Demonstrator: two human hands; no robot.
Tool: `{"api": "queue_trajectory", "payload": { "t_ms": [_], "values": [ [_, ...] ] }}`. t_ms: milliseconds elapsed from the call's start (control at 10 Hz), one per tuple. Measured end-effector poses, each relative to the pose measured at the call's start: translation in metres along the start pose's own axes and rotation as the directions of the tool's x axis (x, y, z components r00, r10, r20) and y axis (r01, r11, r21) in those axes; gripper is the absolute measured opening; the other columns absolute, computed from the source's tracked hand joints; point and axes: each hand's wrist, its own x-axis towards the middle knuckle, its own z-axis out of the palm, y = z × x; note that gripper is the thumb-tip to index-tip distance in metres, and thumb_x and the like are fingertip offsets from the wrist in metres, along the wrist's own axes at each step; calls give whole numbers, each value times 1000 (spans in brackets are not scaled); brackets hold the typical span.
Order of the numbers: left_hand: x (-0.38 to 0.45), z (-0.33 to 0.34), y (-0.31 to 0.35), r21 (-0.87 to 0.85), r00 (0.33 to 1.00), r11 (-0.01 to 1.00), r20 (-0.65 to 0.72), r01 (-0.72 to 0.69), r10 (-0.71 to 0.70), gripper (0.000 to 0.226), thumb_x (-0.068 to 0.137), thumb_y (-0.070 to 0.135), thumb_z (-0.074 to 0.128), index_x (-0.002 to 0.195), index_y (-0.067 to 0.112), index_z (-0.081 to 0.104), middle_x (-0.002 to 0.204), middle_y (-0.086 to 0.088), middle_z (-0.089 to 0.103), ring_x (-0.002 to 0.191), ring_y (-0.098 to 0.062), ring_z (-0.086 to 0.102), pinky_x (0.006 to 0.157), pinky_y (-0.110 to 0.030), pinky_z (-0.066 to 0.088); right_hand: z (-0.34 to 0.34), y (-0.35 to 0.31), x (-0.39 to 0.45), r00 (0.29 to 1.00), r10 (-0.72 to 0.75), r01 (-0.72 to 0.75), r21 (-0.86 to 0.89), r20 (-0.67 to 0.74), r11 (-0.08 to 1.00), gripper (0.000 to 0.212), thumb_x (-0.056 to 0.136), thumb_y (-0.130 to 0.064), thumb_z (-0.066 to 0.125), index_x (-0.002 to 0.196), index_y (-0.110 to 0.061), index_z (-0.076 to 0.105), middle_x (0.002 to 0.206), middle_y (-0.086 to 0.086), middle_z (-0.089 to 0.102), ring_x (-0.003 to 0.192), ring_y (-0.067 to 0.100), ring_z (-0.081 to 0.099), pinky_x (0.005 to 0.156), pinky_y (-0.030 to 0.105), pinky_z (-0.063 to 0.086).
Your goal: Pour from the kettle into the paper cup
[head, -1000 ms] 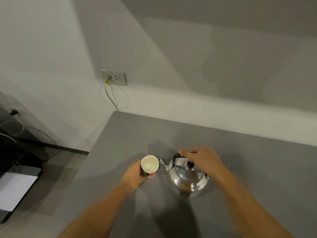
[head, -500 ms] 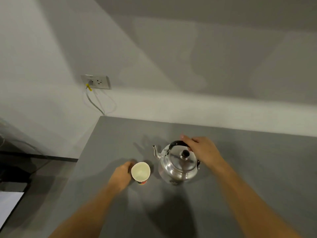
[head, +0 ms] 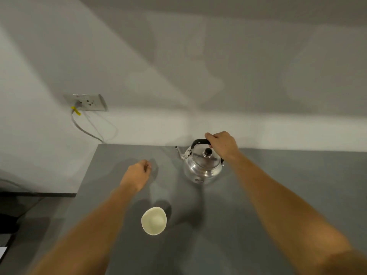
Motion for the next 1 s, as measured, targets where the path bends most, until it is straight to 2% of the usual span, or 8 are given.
{"api": "queue_trajectory", "payload": {
  "t_ms": [100, 400, 500, 600, 700, 800, 900, 1000],
  "values": [
    [9, 0, 10, 7, 1000, 1000, 17, -25, 25, 28, 106, 27, 50, 116, 8, 69, 110, -18, 78, 108, -37, 71, 95, -43, 56, 3, -1, 18, 1000, 17, -17, -11, 4, 1000, 47, 86, -39, 52, 65, -1, 70, 55, 5, 62, 54, 21, 55, 52, 29, 40],
    [16, 12, 16, -14, 998, 999, 48, -34, 35, 26, 105, 27, 53, 122, 14, 68, 116, -12, 78, 109, -33, 72, 97, -39, 56, 10, -5, 45, 1000, 12, -12, -18, 14, 1000, 47, 88, -39, 54, 59, -6, 69, 44, -3, 56, 47, 17, 52, 50, 27, 38],
    [17, 14, 17, -14, 998, 999, 44, -34, 35, 28, 105, 26, 53, 125, 14, 68, 117, -12, 78, 110, -33, 72, 99, -40, 56, 12, -6, 49, 1000, -9, 10, -24, 19, 1000, 47, 88, -39, 53, 55, -9, 66, 47, -3, 59, 49, 17, 52, 50, 28, 38],
    [17, 15, 18, -10, 999, 1000, 41, -28, 29, 28, 105, 26, 53, 125, 15, 68, 117, -11, 78, 110, -32, 72, 98, -39, 56, 14, -5, 51, 1000, -26, 27, -28, 18, 999, 48, 89, -40, 52, 62, -4, 69, 59, 5, 68, 52, 18, 54, 51, 28, 40],
    [16, 18, 19, -3, 999, 999, 40, -32, 33, 28, 105, 28, 52, 125, 16, 68, 116, -12, 78, 110, -32, 72, 96, -38, 56, 16, -1, 53, 998, -59, 59, -31, 10, 998, 48, 92, -41, 51, 57, -11, 63, 61, 2, 69, 58, 20, 57, 52, 28, 39],
    [11, 15, 24, -5, 998, 999, 45, -40, 40, 29, 104, 28, 52, 126, 16, 67, 118, -12, 78, 110, -32, 72, 97, -38, 56, 13, -2, 43, 989, -138, 133, -111, -44, 985, 41, 97, -42, 51, 70, -13, 64, 68, 3, 64, 69, 24, 58, 62, 32, 46],
    [2, 5, 33, 4, 997, 998, 48, -64, 64, 29, 104, 27, 52, 127, 16, 66, 120, -10, 77, 110, -31, 72, 97, -37, 56, 3, -6, 26, 942, -301, 263, -230, -149, 937, 32, 99, -38, 53, 95, -11, 69, 92, 9, 66, 88, 29, 60, 80, 42, 54],
    [-8, -14, 52, 8, 991, 991, -6, -132, 132, 27, 104, 28, 52, 124, 16, 67, 119, -9, 78, 106, -30, 72, 94, -35, 55, -12, -24, 0, 909, -391, 343, -269, -148, 900, 28, 100, -39, 53, 98, -14, 67, 95, 7, 67, 91, 27, 61, 80, 43, 55]
  ]
}}
